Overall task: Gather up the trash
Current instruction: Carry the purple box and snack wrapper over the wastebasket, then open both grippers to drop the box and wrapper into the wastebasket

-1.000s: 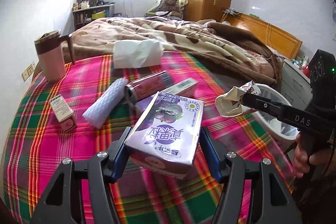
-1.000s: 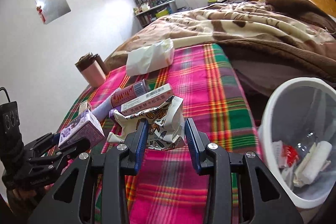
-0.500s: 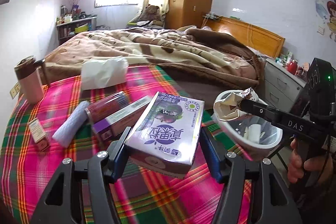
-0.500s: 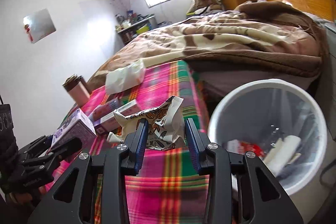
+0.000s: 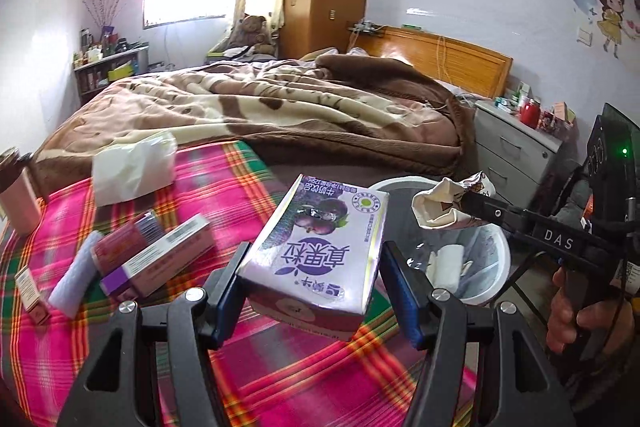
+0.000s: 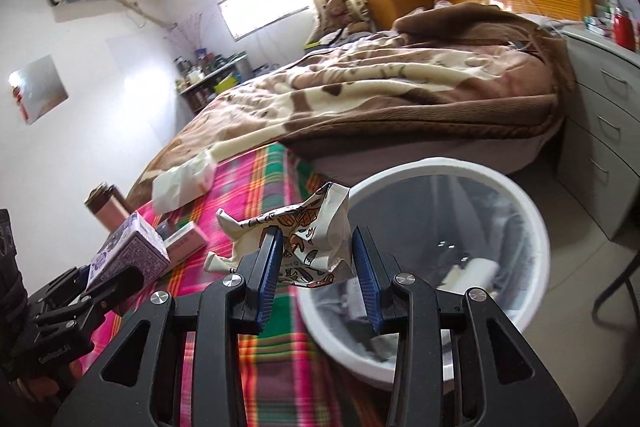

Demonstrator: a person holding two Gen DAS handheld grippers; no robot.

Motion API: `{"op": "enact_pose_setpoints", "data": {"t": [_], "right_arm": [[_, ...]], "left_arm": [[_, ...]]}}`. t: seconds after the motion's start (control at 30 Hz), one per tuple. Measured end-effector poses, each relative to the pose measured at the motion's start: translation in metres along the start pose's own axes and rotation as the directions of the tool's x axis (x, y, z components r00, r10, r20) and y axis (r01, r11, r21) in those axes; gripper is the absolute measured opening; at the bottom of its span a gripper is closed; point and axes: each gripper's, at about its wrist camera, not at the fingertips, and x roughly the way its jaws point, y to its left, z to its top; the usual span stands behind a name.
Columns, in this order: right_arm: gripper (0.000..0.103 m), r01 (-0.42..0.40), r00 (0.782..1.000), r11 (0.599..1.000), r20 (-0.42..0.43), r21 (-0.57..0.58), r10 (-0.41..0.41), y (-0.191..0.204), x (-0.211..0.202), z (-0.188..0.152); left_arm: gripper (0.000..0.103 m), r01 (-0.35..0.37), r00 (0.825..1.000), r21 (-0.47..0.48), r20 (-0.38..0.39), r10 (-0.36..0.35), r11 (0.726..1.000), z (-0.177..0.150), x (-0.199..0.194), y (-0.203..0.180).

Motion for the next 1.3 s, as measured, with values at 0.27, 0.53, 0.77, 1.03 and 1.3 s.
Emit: {"op": "enact_pose_setpoints", "data": {"t": [0.27, 0.53, 0.77, 1.03, 1.3], "right_arm": [[0.037, 0.059, 0.998, 0.998, 0.018, 0.032, -0.059, -0.025, -0.006, 0.002], [0.038, 0.167, 0.985, 0.986, 0.028, 0.020, -0.167, -0.042, -0.008, 0.004], [0.038, 0.215, 0.977, 0.977, 0.007, 0.013, -0.215, -0.056, -0.004, 0.003], [0.038, 0.276, 0.961, 0.961, -0.027, -0.021, -0.277, -0.063, 0.002, 0.001], [0.039, 0.317, 0.946, 0.946, -0.049, -0.073, -0.321, -0.063, 0.007, -0.001]], "left_arm": [[0.065, 0.042, 0.999, 0.036, -0.008, -0.042, 0.998, 0.010, 0.020, -0.033], [0.066, 0.082, 0.996, 0.053, -0.034, -0.081, 0.995, 0.018, 0.044, -0.058], [0.066, 0.101, 0.993, 0.068, -0.063, -0.097, 0.993, 0.018, 0.062, -0.077], [0.066, 0.099, 0.992, 0.085, -0.088, -0.092, 0.991, 0.019, 0.073, -0.087], [0.066, 0.113, 0.989, 0.092, -0.105, -0.103, 0.989, 0.019, 0.080, -0.092]]}}
